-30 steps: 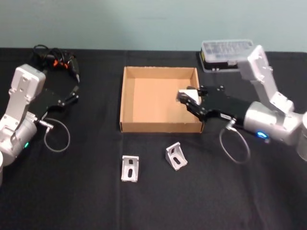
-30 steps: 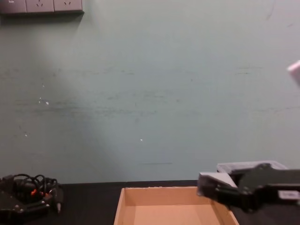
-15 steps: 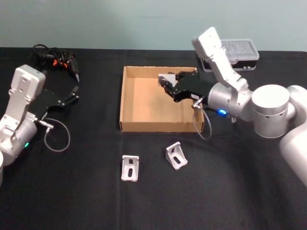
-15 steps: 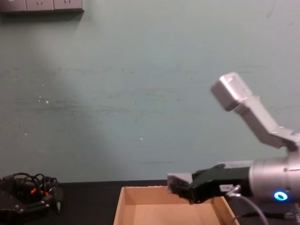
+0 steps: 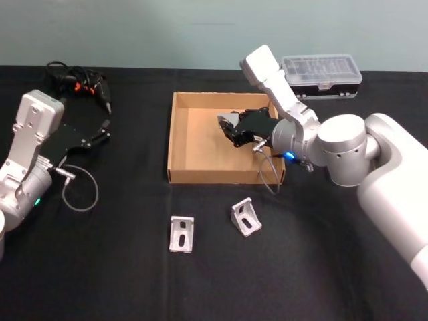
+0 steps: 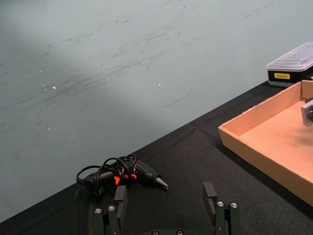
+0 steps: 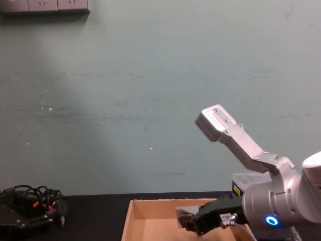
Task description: Use one hand to pick up the angle iron from the table and place it into the box.
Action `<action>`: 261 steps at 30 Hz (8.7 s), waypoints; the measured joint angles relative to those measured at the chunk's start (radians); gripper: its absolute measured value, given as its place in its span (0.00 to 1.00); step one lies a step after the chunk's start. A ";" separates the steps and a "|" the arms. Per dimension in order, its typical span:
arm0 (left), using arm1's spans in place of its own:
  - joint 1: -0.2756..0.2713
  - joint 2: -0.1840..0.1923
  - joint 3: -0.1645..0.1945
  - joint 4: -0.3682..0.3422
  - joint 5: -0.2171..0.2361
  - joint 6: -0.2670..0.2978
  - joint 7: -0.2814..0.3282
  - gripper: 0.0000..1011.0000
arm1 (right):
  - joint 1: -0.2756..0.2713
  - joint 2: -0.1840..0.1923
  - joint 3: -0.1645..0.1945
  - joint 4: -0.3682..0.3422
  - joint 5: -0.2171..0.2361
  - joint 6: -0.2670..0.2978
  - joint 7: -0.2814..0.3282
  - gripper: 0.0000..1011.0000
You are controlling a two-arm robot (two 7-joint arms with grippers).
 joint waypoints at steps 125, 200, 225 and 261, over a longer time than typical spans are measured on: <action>0.000 0.000 0.000 0.000 0.000 0.000 0.000 1.00 | -0.362 0.287 0.002 -0.451 0.098 -0.015 0.173 0.99; 0.000 0.000 0.000 0.000 0.000 0.000 0.000 1.00 | -0.073 0.101 0.107 -0.154 0.070 -0.065 0.015 0.50; 0.000 0.000 0.000 0.000 0.000 0.000 0.000 1.00 | 0.074 -0.061 0.092 0.161 -0.016 -0.035 -0.009 0.50; 0.000 0.000 0.000 0.000 0.000 0.000 0.000 1.00 | -0.042 -0.011 0.146 -0.079 0.013 -0.056 0.021 0.99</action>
